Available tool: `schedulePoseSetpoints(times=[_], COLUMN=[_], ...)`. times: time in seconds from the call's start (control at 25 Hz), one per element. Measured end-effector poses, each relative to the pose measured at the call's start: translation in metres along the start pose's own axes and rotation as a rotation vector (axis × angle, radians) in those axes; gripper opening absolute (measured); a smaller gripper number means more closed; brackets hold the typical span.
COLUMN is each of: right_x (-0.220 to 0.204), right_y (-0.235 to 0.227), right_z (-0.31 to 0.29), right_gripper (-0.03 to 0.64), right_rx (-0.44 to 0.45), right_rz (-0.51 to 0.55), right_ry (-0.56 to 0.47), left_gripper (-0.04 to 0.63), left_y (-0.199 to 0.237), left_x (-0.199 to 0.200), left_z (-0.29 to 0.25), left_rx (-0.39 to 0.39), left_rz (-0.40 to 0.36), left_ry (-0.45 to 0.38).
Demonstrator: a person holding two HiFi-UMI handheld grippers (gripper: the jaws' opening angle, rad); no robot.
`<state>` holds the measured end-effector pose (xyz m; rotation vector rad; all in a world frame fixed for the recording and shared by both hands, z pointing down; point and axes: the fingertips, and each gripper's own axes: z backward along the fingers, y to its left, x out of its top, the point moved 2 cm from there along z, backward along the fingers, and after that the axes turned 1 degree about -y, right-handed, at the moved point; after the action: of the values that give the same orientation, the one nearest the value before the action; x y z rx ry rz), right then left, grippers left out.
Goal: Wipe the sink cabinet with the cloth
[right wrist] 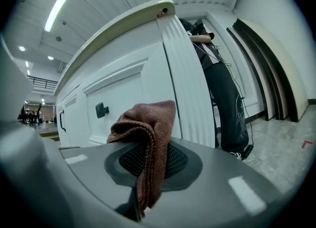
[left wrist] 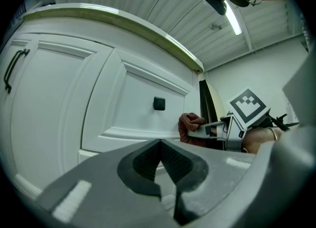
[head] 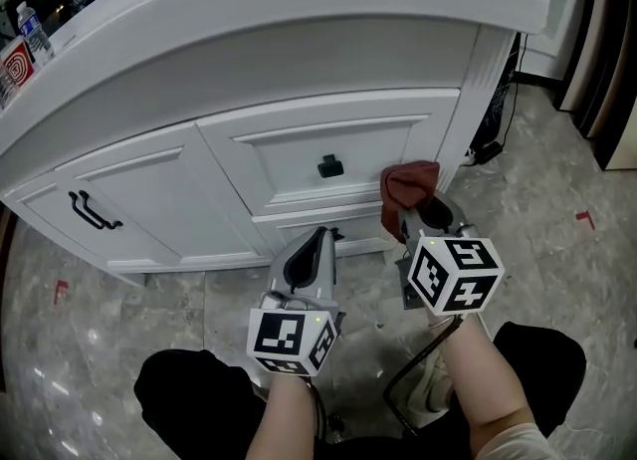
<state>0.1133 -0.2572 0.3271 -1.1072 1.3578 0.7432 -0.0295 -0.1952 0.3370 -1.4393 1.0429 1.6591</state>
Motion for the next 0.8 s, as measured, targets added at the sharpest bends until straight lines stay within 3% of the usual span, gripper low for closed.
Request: schedulePoseSetpoints(times=[0.36, 0.48, 0.8], right_x=[-0.010, -0.020, -0.080], right_y=[-0.009, 0.020, 0.141], right_z=[0.009, 0.003, -0.039], right_gripper=[0.080, 0.080, 0.080], right_rx=[-0.093, -0.029, 0.246], right_rz=[-0.015, 0.007, 0.048], right_ry=[-0.021, -0.023, 0.065], left_gripper=[0.000, 0.000, 0.000], left_y=[0.011, 0.033, 0.105], left_x=[-0.012, -0.019, -0.027], left_z=[0.008, 0.020, 0.064], left_rx=[0.019, 0.061, 0.217], left_rz=[-0.033, -0.038, -0.021], left_ry=[0.032, 0.046, 0.068])
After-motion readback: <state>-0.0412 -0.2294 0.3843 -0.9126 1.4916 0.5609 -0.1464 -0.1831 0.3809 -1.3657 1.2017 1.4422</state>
